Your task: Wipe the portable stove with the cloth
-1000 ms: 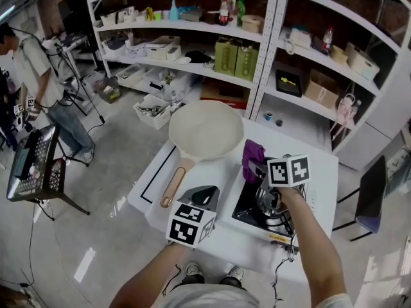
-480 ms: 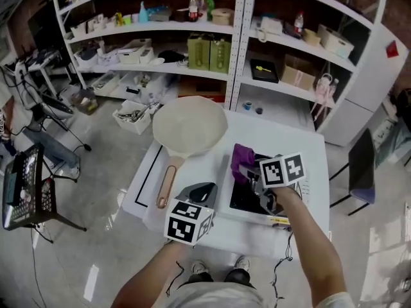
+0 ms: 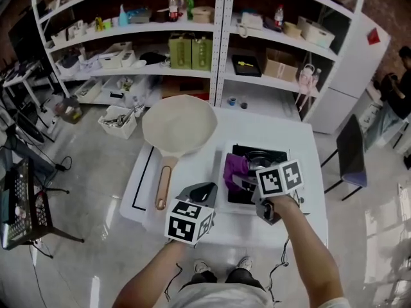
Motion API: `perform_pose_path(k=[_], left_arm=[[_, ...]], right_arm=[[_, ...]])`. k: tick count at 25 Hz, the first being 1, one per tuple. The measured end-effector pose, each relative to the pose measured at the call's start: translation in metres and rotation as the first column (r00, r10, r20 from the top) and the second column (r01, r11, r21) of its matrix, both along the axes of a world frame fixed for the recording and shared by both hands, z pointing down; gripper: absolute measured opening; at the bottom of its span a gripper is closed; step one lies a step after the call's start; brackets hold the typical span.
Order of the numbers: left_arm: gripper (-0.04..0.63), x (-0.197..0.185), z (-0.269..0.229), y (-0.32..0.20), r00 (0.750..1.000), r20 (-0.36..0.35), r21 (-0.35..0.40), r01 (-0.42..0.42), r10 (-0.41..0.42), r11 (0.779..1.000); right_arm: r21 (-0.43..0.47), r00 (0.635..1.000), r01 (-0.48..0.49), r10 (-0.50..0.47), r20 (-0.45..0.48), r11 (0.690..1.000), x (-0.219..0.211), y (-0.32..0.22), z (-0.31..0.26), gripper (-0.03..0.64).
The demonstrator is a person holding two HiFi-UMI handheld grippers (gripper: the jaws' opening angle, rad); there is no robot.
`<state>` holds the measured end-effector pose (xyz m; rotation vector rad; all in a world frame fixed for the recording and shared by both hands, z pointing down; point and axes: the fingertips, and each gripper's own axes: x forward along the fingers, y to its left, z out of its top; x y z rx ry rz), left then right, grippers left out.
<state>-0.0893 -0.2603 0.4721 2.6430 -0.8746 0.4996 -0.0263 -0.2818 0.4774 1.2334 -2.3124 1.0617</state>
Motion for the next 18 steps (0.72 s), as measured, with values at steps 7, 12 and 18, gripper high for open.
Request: perform_pose_path(k=[7,12,18], left_arm=[[0.003,0.012,-0.008,0.0,1.0,-0.013,0.016,-0.024,0.024,1.0],[0.003,0.021,-0.02,0.0,1.0,-0.004,0.035,-0.014,0.014,0.999],[0.003,0.043,-0.038,0.006,1.0,0.005,0.065,0.013,-0.014,0.998]], right_arm=[[0.147,0.997,-0.08,0.081,-0.004,0.986,0.01,0.011,-0.025,0.067],[0.257,0.985,-0.147,0.166,-0.051,0.955,0.044,0.029,-0.052,0.067],[0.323,0.964,-0.236,0.263,-0.043,0.917,0.102,0.067,-0.072,0.067]])
